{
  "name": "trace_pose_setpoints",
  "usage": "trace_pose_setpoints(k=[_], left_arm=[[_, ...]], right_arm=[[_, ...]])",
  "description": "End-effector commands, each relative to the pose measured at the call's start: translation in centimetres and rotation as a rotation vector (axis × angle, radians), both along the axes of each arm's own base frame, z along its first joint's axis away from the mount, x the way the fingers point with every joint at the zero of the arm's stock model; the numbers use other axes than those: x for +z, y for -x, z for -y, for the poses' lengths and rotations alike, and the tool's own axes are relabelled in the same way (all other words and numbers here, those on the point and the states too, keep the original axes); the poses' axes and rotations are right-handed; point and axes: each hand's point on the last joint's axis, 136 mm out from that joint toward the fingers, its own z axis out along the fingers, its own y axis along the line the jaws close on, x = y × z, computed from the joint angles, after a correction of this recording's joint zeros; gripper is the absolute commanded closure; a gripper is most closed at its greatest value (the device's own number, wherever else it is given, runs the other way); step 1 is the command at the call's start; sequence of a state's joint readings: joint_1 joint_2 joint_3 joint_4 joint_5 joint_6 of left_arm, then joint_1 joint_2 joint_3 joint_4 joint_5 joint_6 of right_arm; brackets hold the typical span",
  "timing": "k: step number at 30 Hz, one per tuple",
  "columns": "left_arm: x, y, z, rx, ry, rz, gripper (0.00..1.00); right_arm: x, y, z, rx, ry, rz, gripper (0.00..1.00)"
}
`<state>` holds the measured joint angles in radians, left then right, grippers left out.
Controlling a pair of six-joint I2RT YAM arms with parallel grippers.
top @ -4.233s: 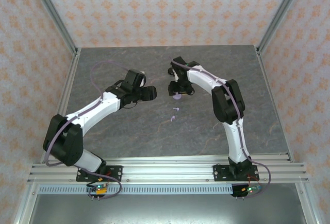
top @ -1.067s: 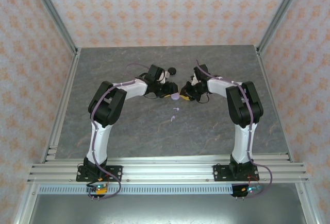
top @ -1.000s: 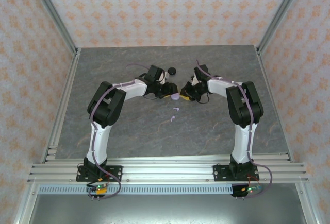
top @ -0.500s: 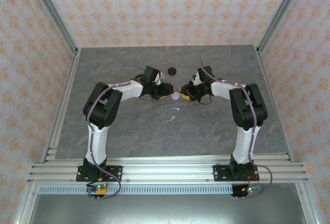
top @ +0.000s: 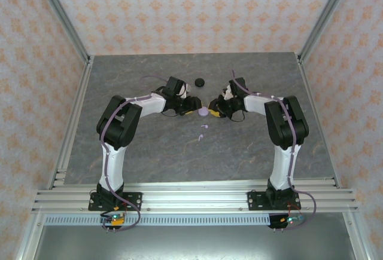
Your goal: Insert wireless bluetooth earbuds into charging case
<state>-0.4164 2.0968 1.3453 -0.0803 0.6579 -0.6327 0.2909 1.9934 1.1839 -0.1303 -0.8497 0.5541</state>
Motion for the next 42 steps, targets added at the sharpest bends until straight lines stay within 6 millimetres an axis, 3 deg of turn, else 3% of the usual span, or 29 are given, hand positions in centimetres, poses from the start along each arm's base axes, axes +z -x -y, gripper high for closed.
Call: trace_pose_setpoints(k=[1,11,21,31,42], left_arm=[[-1.3,0.8,0.5,-0.017,0.019,-0.043,0.44],[-1.3,1.2,2.3,-0.061,0.036,-0.054,0.46],[-1.2,1.2,2.9,-0.075,0.052,-0.057,0.57],[-0.3,1.0,3.5,-0.074,0.102,-0.044,0.57],[-2.0,1.2,0.0,-0.001,-0.099,-0.058,0.51]], right_arm=[[-0.3,-0.3,-0.4,0.009,-0.021,-0.007,0.73],[-1.3,-0.1,-0.3,0.011,-0.008,-0.029,0.77],[-1.1,-0.2,-0.2,0.014,-0.004,-0.025,0.77],[-1.5,-0.2,-0.4,0.017,-0.003,-0.042,0.79],[-0.1,-0.3,1.0,-0.021,0.065,0.002,0.79]])
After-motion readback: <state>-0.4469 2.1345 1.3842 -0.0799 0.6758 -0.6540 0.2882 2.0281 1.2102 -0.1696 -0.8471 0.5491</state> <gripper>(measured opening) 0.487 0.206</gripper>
